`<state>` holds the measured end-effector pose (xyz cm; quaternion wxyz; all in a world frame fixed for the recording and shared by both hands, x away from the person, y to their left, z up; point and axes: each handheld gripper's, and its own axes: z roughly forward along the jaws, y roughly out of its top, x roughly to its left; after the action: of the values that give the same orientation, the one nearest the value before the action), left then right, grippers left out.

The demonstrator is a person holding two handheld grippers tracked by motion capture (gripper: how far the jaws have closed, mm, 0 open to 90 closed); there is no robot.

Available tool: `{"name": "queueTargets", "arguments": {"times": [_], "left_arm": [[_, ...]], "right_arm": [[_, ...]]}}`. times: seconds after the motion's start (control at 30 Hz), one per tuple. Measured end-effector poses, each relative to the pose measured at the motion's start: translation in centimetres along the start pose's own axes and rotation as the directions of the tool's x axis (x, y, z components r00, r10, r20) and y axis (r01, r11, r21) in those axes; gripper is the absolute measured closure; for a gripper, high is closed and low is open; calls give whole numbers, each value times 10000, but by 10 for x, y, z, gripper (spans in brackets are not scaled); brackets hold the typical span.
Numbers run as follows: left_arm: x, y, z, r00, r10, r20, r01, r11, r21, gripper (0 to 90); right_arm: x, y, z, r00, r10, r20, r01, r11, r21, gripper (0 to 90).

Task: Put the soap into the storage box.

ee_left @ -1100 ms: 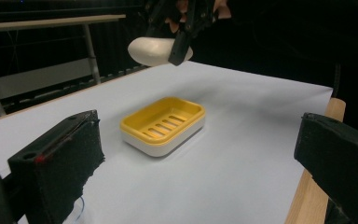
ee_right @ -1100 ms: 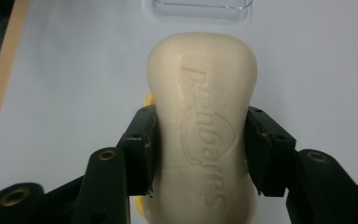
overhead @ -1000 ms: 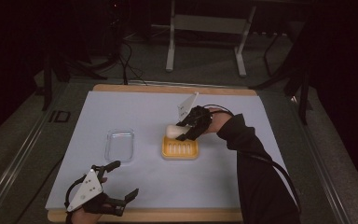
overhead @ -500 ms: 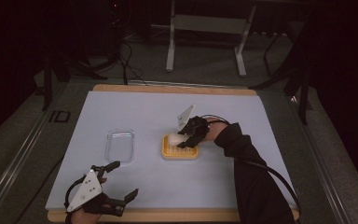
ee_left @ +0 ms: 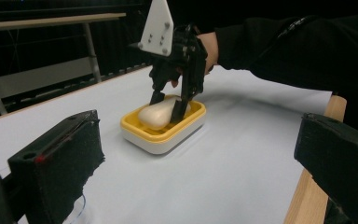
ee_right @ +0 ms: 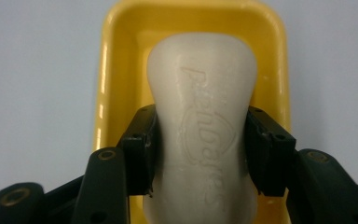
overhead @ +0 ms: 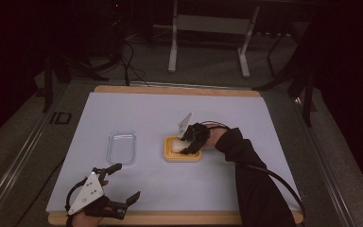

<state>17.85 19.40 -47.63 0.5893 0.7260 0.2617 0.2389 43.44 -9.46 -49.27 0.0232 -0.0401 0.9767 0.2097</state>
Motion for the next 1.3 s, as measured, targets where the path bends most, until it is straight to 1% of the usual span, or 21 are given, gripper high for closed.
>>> {"name": "queueTargets", "arguments": {"times": [0.03,0.1,0.23,0.33,0.43,0.47,0.53,0.7,0.77,0.8,0.83,0.9,0.93,1.0,1.03,1.07,1.17,1.2,1.23,1.27,1.3], "left_arm": [[0,0,0,10000,6,-6,-6,10000,7,11],[0,0,0,10000,9,9,-9,10000,-4,11],[0,0,0,10000,7,6,-7,10000,18,11],[0,0,0,10000,2,14,-2,10000,33,11],[0,0,1,10000,0,22,0,10000,55,11],[0,0,1,10000,6,19,-6,10000,66,11],[-1,0,1,10000,21,10,-21,10000,80,11],[-1,0,1,10000,29,3,-29,10000,79,11],[-1,0,1,10000,48,-4,-48,10000,82,11],[-1,-1,1,10000,46,-1,-46,10000,86,11],[-1,0,1,10000,50,-6,-50,10000,86,11],[-1,0,1,10000,40,0,-39,10000,84,11],[-1,0,1,10000,44,1,-44,10000,85,11],[0,0,2,10000,54,3,-54,9999,89,11],[-1,0,2,10000,72,16,-72,9999,102,11],[-1,0,2,10000,59,22,-59,9999,105,11],[-1,0,2,10000,77,11,-77,9999,101,11],[-1,0,3,10000,74,10,-74,9999,102,12],[-1,0,3,10000,82,1,-82,9999,109,11],[-1,0,3,10000,87,-2,-87,9999,119,11],[-1,0,3,10000,77,-2,-77,9999,124,11]], "right_arm": [[0,0,2,10000,51,-48,-50,10000,66,493],[-1,1,3,9999,88,-53,-88,10000,28,493],[0,2,3,10000,51,-57,-50,9998,176,490],[-1,4,3,9992,383,-128,-378,9986,365,487],[0,5,2,9992,394,-106,-389,9984,403,484],[0,8,-3,9995,299,-126,-294,9990,345,457],[0,10,-9,9992,384,-140,-381,9989,262,442],[0,13,-22,9993,368,114,-372,9986,382,441],[0,14,-28,9986,482,236,-491,9979,411,441],[-1,14,-31,9983,544,196,-552,9975,434,441],[-1,15,-33,9974,677,256,-689,9965,482,440],[-2,15,-38,9952,924,335,-940,9943,509,405],[-1,15,-41,9932,1062,478,-1088,9925,550,404],[-1,14,-44,9918,1157,535,-1183,9918,481,397],[-1,14,-46,9901,1246,642,-1274,9909,427,391],[-1,13,-51,9854,1513,776,-1543,9874,339,378],[0,12,-57,9794,1822,868,-1844,9827,180,345],[0,11,-59,9765,1881,1048,-1904,9816,131,335],[1,11,-61,9753,1868,1178,-1888,9820,63,309],[2,11,-63,9728,1951,1252,-1969,9804,22,281],[3,11,-65,9677,2065,1447,-2091,9779,24,260]]}}
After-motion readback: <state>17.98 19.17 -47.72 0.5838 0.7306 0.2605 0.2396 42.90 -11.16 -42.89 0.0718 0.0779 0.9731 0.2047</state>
